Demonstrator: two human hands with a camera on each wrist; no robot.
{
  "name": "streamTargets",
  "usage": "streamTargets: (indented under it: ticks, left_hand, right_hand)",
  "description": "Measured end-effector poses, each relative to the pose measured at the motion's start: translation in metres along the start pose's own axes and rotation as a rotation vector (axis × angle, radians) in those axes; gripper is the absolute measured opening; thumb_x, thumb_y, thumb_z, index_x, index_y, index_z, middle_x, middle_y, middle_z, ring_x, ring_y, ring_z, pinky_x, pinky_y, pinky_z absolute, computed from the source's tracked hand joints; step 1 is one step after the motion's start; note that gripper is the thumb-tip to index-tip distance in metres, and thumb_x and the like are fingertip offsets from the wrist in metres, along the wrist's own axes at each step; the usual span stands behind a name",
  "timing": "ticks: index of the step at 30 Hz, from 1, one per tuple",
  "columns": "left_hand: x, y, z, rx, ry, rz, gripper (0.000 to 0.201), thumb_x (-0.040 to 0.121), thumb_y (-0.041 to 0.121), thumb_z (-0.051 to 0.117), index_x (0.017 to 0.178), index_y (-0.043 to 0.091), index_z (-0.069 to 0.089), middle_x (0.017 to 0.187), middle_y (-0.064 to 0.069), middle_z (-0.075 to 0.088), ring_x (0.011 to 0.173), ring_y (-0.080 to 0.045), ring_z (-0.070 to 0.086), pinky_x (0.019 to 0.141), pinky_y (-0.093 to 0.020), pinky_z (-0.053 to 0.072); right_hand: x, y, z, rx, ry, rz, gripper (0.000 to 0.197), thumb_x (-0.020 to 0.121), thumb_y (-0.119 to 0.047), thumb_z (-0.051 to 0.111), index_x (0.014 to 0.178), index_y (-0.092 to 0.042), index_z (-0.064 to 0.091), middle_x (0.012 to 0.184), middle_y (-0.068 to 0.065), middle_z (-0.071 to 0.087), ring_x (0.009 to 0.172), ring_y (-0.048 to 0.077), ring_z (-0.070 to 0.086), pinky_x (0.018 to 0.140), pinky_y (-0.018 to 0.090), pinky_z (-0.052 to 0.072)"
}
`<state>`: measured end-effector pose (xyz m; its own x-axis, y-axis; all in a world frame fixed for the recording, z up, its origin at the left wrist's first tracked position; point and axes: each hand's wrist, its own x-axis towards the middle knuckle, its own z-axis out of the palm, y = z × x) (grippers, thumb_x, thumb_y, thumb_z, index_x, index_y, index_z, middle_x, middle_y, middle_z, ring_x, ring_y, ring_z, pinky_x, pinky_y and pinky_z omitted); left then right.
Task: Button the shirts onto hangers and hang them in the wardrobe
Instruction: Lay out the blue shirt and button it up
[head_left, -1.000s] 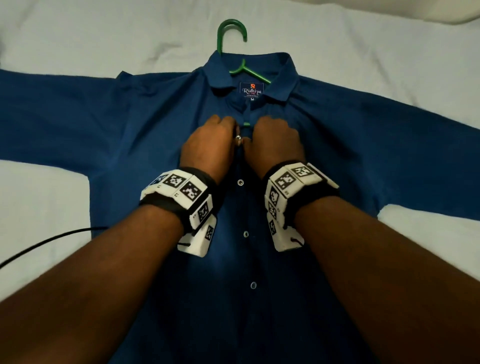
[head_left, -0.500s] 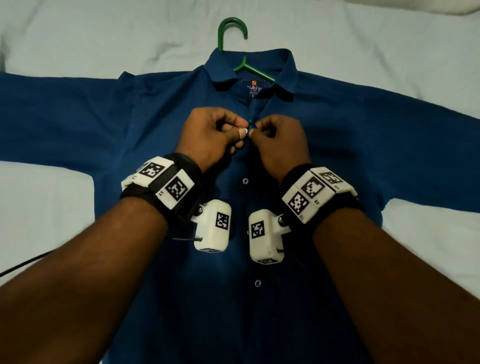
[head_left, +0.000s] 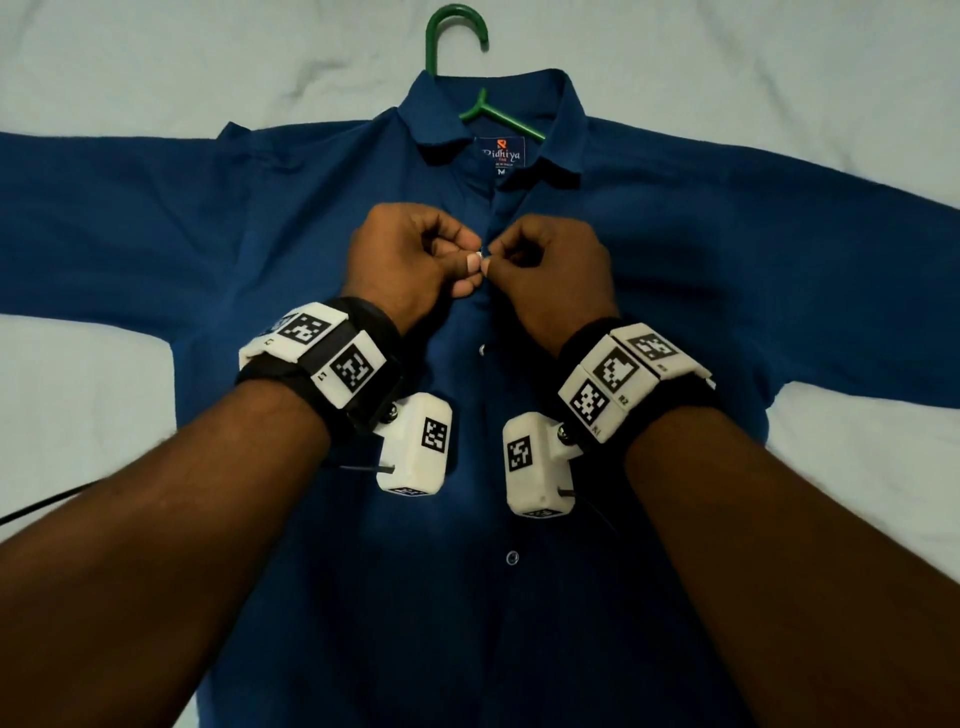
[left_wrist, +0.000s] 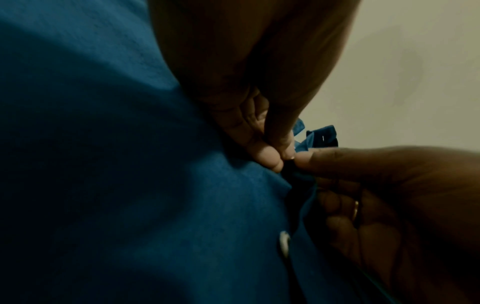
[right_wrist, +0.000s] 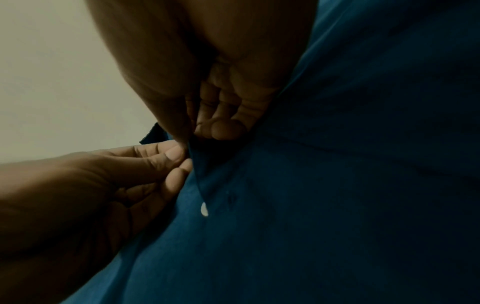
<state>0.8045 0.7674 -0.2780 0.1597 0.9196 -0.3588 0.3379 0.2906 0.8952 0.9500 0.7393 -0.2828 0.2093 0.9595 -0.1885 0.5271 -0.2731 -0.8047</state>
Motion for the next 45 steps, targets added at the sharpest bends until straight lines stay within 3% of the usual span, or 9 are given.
streamTargets:
  ticks: [6, 10, 16, 21, 31, 35, 37, 39, 45]
  left_hand:
    - [-0.002, 0.007, 0.003, -0.001, 0.042, -0.019, 0.025, 0.091, 0.02, 0.076, 0.083, -0.004, 0.074, 0.07, -0.012, 0.072, 0.056, -0.008, 0.067, 0.055, -0.017, 0.052]
    - [0.003, 0.006, -0.001, 0.104, 0.024, -0.018, 0.015, 0.092, 0.012, 0.073, 0.086, -0.002, 0.073, 0.07, -0.01, 0.071, 0.055, -0.006, 0.068, 0.055, -0.021, 0.057]
    - [0.008, 0.007, 0.0, 0.354, -0.012, 0.105, 0.011, 0.094, 0.012, 0.067, 0.085, 0.007, 0.07, 0.063, 0.005, 0.068, 0.049, 0.005, 0.06, 0.056, -0.009, 0.043]
    - [0.009, 0.002, -0.002, 0.379, -0.029, 0.2, 0.019, 0.091, 0.0, 0.059, 0.094, 0.019, 0.06, 0.067, 0.004, 0.066, 0.055, 0.003, 0.062, 0.066, -0.019, 0.052]
    - [-0.001, 0.01, 0.003, 0.705, -0.027, 0.383, 0.053, 0.09, 0.01, 0.059, 0.14, 0.02, 0.043, 0.094, -0.007, 0.067, 0.088, -0.033, 0.063, 0.078, -0.039, 0.05]
    - [-0.011, 0.003, -0.004, 0.593, 0.15, 0.288, 0.041, 0.086, 0.007, 0.06, 0.126, 0.016, 0.055, 0.1, -0.003, 0.067, 0.098, -0.024, 0.063, 0.084, -0.029, 0.043]
    - [-0.028, -0.004, -0.008, 0.531, 0.215, 0.243, 0.022, 0.087, 0.009, 0.06, 0.107, 0.016, 0.064, 0.093, 0.003, 0.069, 0.093, -0.021, 0.067, 0.085, -0.031, 0.048]
    - [-0.051, -0.01, -0.005, 0.467, 0.19, 0.168, 0.014, 0.09, 0.011, 0.063, 0.1, 0.018, 0.071, 0.089, 0.007, 0.071, 0.088, -0.016, 0.07, 0.084, -0.03, 0.051]
    - [-0.083, -0.033, 0.013, 0.552, 0.073, 0.21, 0.033, 0.091, 0.003, 0.064, 0.118, 0.017, 0.075, 0.103, -0.011, 0.068, 0.102, -0.029, 0.063, 0.083, -0.017, 0.035]
  right_hand:
    - [-0.006, -0.001, 0.0, -0.139, -0.043, -0.096, 0.012, 0.079, -0.02, 0.066, 0.083, -0.019, 0.077, 0.083, -0.002, 0.075, 0.081, 0.015, 0.068, 0.071, 0.021, 0.046]
    - [-0.006, -0.002, -0.004, -0.132, -0.071, -0.1, 0.013, 0.081, -0.018, 0.069, 0.087, -0.021, 0.081, 0.086, -0.002, 0.077, 0.084, 0.018, 0.071, 0.08, 0.028, 0.054]
    - [0.01, -0.004, -0.002, 0.017, -0.111, 0.163, 0.028, 0.088, -0.02, 0.072, 0.061, -0.018, 0.064, 0.055, 0.004, 0.067, 0.044, 0.018, 0.065, 0.047, 0.029, 0.053]
    - [0.019, -0.005, 0.003, -0.017, -0.167, 0.183, 0.025, 0.088, -0.014, 0.067, 0.064, -0.014, 0.06, 0.054, 0.002, 0.057, 0.047, 0.021, 0.058, 0.051, 0.043, 0.058]
    - [0.018, -0.013, -0.012, 0.172, -0.272, 0.294, 0.027, 0.093, -0.01, 0.065, 0.067, -0.011, 0.059, 0.055, 0.005, 0.05, 0.042, 0.018, 0.045, 0.039, 0.026, 0.039]
    - [0.02, -0.015, -0.01, -0.185, -0.17, 0.208, 0.017, 0.089, -0.012, 0.06, 0.076, -0.011, 0.071, 0.077, 0.009, 0.07, 0.069, 0.03, 0.069, 0.068, 0.045, 0.06]
    - [0.009, -0.016, -0.016, -0.252, -0.118, 0.179, 0.016, 0.089, -0.015, 0.058, 0.082, -0.013, 0.072, 0.087, 0.006, 0.073, 0.08, 0.025, 0.07, 0.077, 0.038, 0.059]
    - [-0.012, -0.017, -0.021, -0.292, -0.079, 0.158, 0.016, 0.091, -0.027, 0.062, 0.083, -0.014, 0.069, 0.09, 0.003, 0.071, 0.085, 0.017, 0.065, 0.074, 0.025, 0.048]
    - [-0.068, -0.008, -0.011, -0.448, -0.175, 0.125, 0.033, 0.082, -0.046, 0.072, 0.091, -0.016, 0.059, 0.1, 0.006, 0.064, 0.094, 0.028, 0.061, 0.069, 0.031, 0.04]
